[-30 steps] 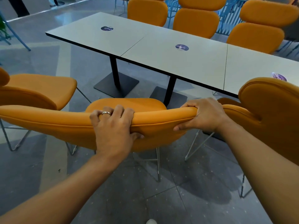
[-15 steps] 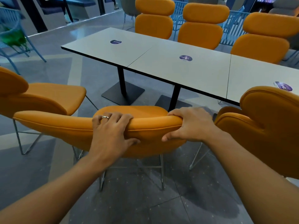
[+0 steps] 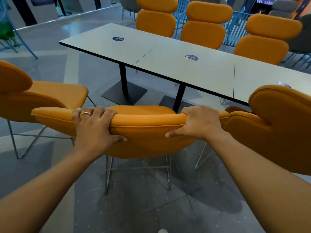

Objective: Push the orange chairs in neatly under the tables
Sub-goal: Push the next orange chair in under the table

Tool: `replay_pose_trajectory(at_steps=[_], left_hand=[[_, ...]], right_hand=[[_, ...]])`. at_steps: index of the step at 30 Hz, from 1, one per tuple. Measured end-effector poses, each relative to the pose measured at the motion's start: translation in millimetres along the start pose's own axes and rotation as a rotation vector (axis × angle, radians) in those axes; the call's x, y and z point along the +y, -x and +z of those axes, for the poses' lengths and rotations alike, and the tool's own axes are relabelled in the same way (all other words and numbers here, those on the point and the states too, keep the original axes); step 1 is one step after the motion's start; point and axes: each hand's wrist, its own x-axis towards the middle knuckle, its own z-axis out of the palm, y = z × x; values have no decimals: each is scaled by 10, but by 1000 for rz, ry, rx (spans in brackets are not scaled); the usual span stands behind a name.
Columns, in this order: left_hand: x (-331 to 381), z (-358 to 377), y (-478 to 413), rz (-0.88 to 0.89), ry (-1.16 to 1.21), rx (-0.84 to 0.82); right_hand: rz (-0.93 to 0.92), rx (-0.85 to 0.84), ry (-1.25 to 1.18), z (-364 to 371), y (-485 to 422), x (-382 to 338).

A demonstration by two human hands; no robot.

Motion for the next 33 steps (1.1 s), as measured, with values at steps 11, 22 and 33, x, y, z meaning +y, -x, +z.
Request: replay_pose_trajectory(at_steps=[11,22,33], left_hand=[[-138,-28,81,92,69,36],[-350,-33,-65,239,99,3],[-376,135,-721,374,144,-41]], right_hand=[[90,16,-52,-77,281,-206],[272,13,-37,-68,697,-531],[350,-26,96,-63,514,-603]])
